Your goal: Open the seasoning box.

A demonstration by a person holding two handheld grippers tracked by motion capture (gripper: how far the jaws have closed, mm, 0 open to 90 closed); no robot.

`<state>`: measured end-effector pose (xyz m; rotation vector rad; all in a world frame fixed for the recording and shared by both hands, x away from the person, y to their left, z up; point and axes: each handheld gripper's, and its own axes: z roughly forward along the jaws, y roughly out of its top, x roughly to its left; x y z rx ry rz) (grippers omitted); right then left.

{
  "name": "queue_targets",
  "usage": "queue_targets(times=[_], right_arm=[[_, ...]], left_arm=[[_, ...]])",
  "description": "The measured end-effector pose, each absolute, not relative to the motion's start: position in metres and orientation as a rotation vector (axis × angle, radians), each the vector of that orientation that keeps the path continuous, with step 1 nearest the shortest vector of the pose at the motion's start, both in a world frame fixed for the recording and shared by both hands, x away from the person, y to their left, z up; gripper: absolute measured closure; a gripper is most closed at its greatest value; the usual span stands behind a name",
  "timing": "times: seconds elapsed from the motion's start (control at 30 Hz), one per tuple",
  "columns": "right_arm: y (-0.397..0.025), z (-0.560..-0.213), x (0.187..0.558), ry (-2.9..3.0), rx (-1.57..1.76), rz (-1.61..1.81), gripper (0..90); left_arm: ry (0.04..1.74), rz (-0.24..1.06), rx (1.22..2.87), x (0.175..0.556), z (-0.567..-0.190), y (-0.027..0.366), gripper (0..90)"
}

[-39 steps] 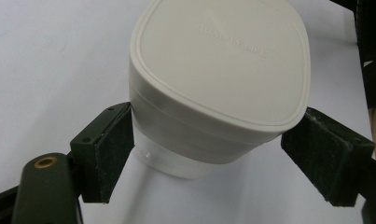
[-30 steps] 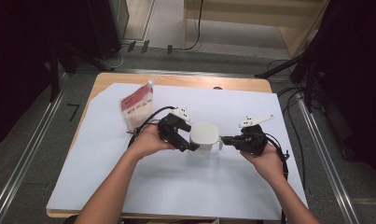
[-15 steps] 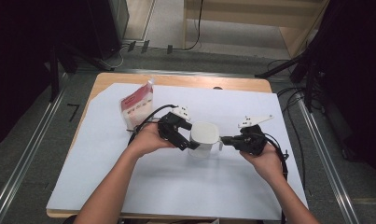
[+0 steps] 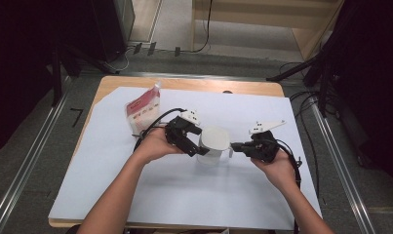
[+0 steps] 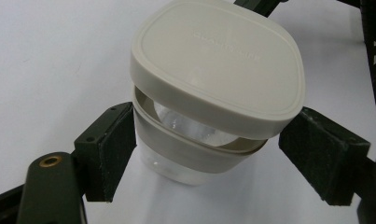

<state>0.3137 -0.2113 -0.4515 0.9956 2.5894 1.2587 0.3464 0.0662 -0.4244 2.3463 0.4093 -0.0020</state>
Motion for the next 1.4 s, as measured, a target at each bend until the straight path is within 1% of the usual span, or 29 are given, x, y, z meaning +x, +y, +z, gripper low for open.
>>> queue_targets(times=[0.07,0.17,0.2,0.23,0.27,0.3,0.4,0.57,0.63,0.8,1.0,1.13,1.4], right_arm=[[-0.211,-0.451,0.313,2.588,1.001,1.262,90.0],[-0.211,-0.451,0.313,2.589,0.999,1.266,90.0],[-0.211,-0.451,0.313,2.589,0.996,1.265,90.0],[-0.211,-0.451,0.313,2.589,0.997,1.266,90.0],[-0.211,-0.451,0.313,2.589,0.999,1.266,90.0],[-0.211,-0.451,0.313,2.590,0.999,1.267,90.0],[-0.211,-0.451,0.313,2.589,1.001,1.266,90.0],[-0.211,-0.451,0.313,2.593,0.998,1.268,90.0],[-0.212,-0.451,0.313,2.595,0.998,1.269,90.0],[-0.213,-0.452,0.313,2.593,1.004,1.279,90.0],[-0.214,-0.453,0.313,2.588,1.021,1.300,90.0],[-0.214,-0.453,0.313,2.580,1.025,1.312,90.0],[-0.214,-0.453,0.312,2.568,1.024,1.329,90.0]], left_arm=[[0.398,0.017,2.330,0.345,-0.421,0.067,20.8],[0.392,-0.017,2.268,0.345,-0.414,0.071,26.9],[0.390,0.008,2.271,0.345,-0.413,0.072,31.3],[0.396,0.012,2.265,0.344,-0.412,0.073,37.4],[0.390,-0.008,2.258,0.345,-0.411,0.075,40.4],[0.386,-0.023,2.256,0.346,-0.411,0.075,46.6],[0.385,-0.030,2.267,0.344,-0.411,0.071,52.3],[0.375,-0.040,2.290,0.342,-0.407,0.067,64.9],[0.369,-0.080,2.298,0.342,-0.406,0.066,72.5],[0.397,-0.106,2.315,0.346,-0.403,0.064,82.6],[0.388,-0.093,2.323,0.347,-0.394,0.057,88.0],[0.393,-0.100,2.301,0.346,-0.389,0.051,88.1],[0.365,-0.096,2.330,0.345,-0.387,0.035,88.7]])
